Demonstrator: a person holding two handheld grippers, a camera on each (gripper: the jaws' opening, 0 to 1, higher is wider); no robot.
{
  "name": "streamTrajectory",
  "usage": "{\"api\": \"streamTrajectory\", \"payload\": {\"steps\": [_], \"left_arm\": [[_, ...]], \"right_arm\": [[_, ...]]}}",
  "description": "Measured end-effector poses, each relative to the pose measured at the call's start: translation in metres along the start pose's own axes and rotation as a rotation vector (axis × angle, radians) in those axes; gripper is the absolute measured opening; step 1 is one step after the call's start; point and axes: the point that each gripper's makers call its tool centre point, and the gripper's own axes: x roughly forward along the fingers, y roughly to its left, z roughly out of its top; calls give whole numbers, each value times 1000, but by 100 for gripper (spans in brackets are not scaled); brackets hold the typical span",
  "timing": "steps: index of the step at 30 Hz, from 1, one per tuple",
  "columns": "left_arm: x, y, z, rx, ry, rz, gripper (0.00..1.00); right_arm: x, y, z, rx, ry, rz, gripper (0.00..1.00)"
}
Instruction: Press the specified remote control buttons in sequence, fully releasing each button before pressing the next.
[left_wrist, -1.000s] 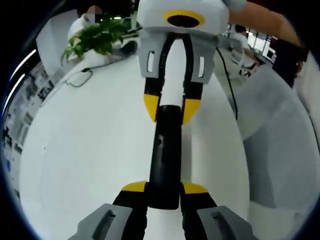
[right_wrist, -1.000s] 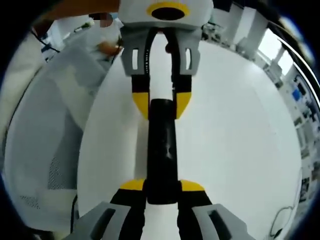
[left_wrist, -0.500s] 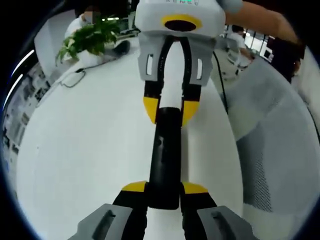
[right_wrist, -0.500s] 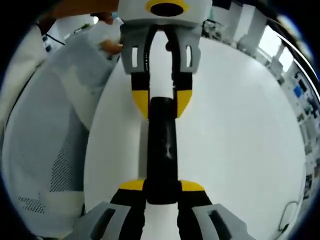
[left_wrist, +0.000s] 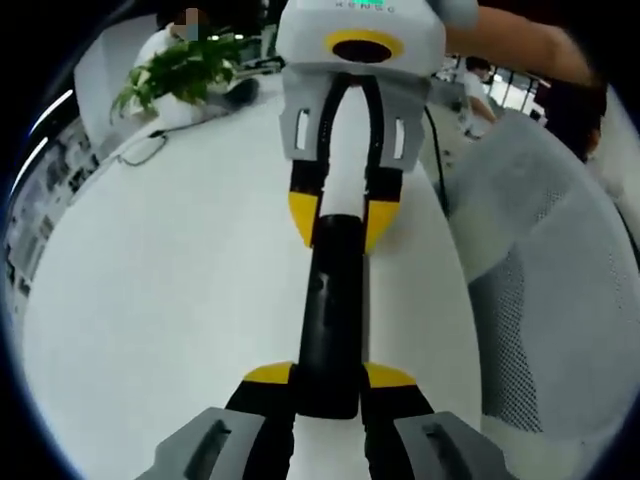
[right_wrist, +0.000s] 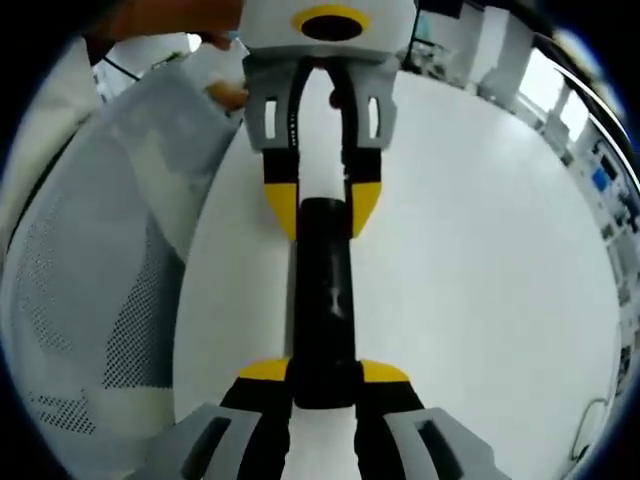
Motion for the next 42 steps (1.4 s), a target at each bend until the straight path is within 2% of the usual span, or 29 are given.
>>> {"api": "streamTrajectory", "payload": {"steps": [9, 24, 31, 42], "left_arm": [[3, -2, -1, -5, -18, 3, 24], [2, -8, -3, -26, -96, -1, 24], [3, -9, -3, -6, -131, 4, 24], [3, -9, -3, 24, -140, 0, 24]], "right_arm": [[0, 0, -1, -3, -8, -5, 21], [4, 7, -5, 3, -17, 18, 21], [4, 6, -5, -1, -22, 14, 21], [3, 6, -6, 0, -14, 7, 22]]}}
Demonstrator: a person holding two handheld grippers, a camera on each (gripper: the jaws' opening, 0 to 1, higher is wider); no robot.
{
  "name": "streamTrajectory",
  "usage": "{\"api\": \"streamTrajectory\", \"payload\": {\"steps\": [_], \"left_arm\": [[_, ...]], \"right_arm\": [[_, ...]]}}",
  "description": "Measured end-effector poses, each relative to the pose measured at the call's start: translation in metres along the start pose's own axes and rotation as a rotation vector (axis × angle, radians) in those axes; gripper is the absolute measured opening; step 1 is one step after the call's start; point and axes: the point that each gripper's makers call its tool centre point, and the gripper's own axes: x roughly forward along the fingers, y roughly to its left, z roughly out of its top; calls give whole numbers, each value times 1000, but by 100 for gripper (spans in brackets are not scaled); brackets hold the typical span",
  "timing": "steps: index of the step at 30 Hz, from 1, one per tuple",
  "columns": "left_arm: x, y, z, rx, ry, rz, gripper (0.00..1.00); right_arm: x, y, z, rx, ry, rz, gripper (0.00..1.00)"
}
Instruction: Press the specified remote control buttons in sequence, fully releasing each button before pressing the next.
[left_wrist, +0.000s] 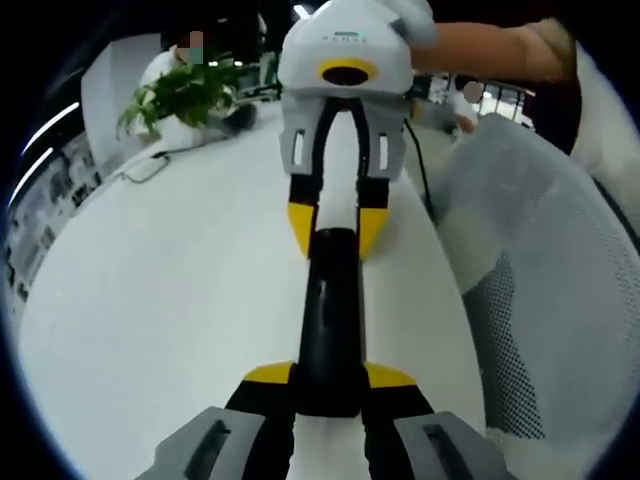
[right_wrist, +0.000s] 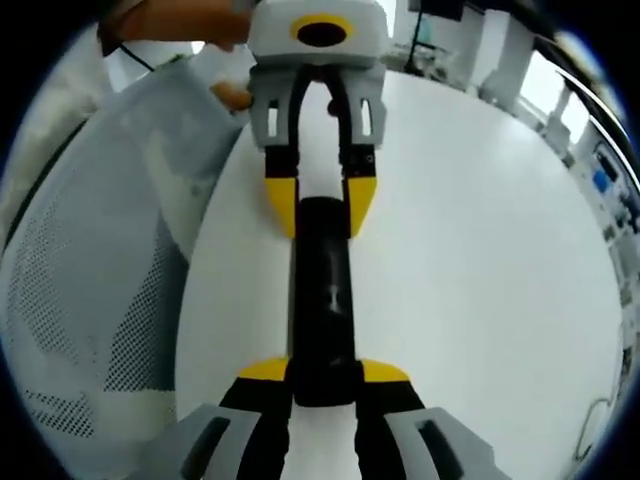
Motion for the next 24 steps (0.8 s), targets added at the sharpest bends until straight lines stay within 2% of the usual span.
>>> {"api": "streamTrajectory", "payload": {"steps": [10, 18, 24], "left_arm": [[0, 2, 1, 2, -6, 0, 24], [1, 3, 1, 10, -9, -2, 24], [1, 3, 1, 8, -20, 2, 24]], "right_arm": [[-15, -3, -3, 26, -13, -24, 22], [-35, -10, -1, 14, -15, -50, 14], [-35, -11, -4, 10, 2, -48, 7]]}}
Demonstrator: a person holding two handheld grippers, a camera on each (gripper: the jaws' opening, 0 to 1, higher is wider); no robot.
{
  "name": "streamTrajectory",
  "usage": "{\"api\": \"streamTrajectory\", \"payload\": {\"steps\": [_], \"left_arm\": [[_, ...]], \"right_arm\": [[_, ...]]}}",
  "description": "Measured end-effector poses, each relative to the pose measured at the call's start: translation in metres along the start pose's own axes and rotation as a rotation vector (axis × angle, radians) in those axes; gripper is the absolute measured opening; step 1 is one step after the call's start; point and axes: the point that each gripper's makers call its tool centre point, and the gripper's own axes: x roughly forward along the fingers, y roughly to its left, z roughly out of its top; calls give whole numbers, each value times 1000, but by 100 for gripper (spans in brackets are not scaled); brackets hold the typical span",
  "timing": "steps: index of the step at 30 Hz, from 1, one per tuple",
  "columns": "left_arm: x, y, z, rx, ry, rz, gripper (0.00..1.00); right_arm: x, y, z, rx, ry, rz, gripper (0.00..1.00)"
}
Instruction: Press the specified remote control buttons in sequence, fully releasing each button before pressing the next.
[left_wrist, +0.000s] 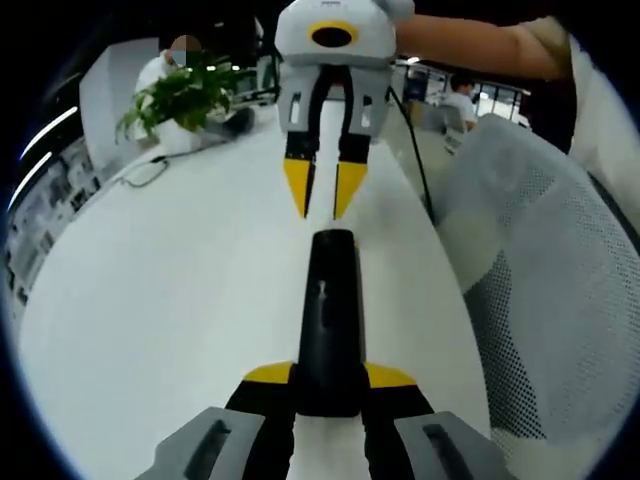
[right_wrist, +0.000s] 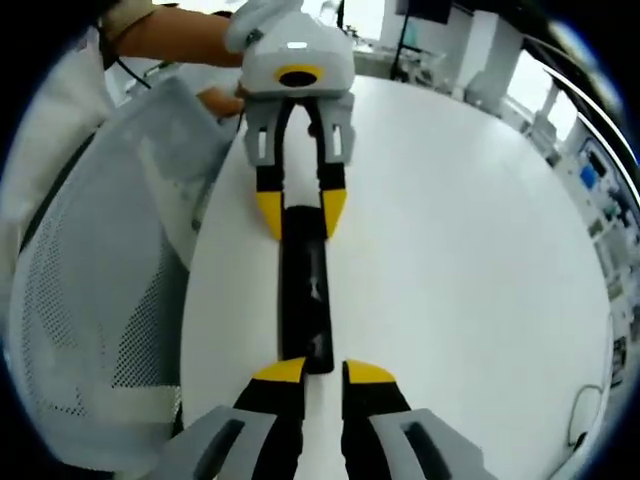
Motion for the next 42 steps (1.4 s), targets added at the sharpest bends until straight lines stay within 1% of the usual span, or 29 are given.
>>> {"api": "streamTrajectory", "payload": {"steps": [2, 5, 18, 24, 27, 34, 42], "left_arm": [[0, -1, 1, 0, -2, 1, 24], [0, -1, 1, 1, -3, 0, 24], [0, -1, 1, 8, -5, 6, 24], [0, -1, 1, 6, -7, 7, 24], [0, -1, 2, 5, -7, 9, 24], [0, -1, 1, 6, -9, 13, 24], [1, -1, 1, 4, -8, 16, 24]], "right_arm": [[1, 1, 0, -3, 8, 8, 3], [3, 3, 1, -13, 13, 17, 0], [13, 11, 0, -34, 53, 60, 0], [17, 12, -5, -45, 74, 62, 0], [16, 11, -4, -44, 71, 62, 0], [18, 13, -5, -100, 106, 52, 0], [18, 12, -7, -110, 120, 51, 0]]}}
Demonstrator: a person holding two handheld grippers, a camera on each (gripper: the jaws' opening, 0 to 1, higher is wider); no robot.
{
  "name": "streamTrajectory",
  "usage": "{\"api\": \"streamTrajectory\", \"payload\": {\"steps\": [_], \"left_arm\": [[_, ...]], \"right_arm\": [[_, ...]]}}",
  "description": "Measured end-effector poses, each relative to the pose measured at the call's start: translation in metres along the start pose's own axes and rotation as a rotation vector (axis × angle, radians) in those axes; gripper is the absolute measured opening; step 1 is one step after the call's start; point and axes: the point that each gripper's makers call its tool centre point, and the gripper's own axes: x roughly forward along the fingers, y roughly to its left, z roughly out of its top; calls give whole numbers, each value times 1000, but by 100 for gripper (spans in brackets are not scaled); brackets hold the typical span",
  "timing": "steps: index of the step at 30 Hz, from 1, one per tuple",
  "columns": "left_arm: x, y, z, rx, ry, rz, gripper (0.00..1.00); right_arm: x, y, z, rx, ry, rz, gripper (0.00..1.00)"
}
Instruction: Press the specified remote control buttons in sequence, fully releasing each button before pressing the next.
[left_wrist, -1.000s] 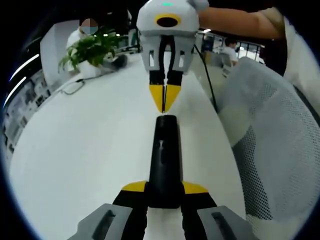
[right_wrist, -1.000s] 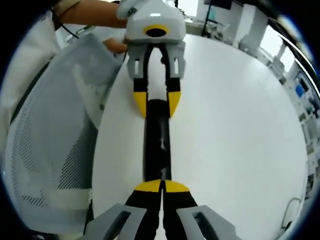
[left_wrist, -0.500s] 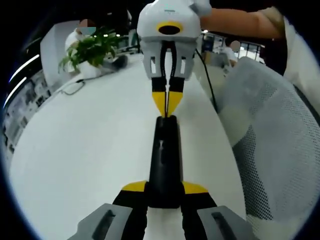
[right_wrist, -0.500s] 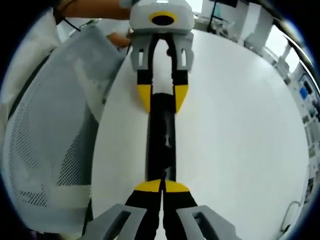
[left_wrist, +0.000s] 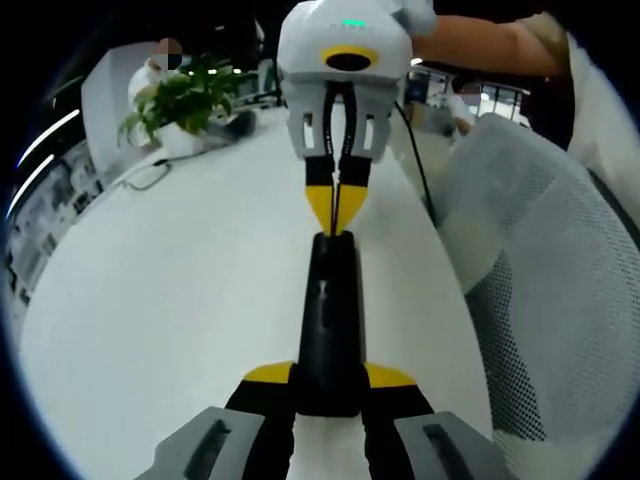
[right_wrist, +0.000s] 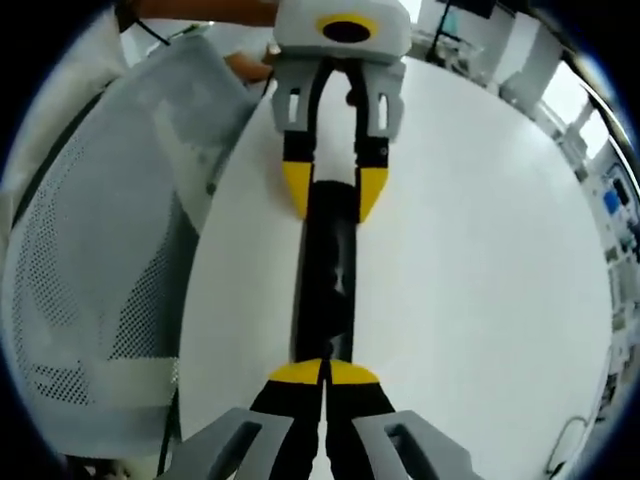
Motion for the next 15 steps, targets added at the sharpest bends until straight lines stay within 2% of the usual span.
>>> {"api": "streamTrajectory", "payload": {"steps": [15], "left_arm": [[1, 0, -1, -1, -4, 2, 24]], "right_arm": [[1, 0, 0, -7, 11, 0, 0]]}}
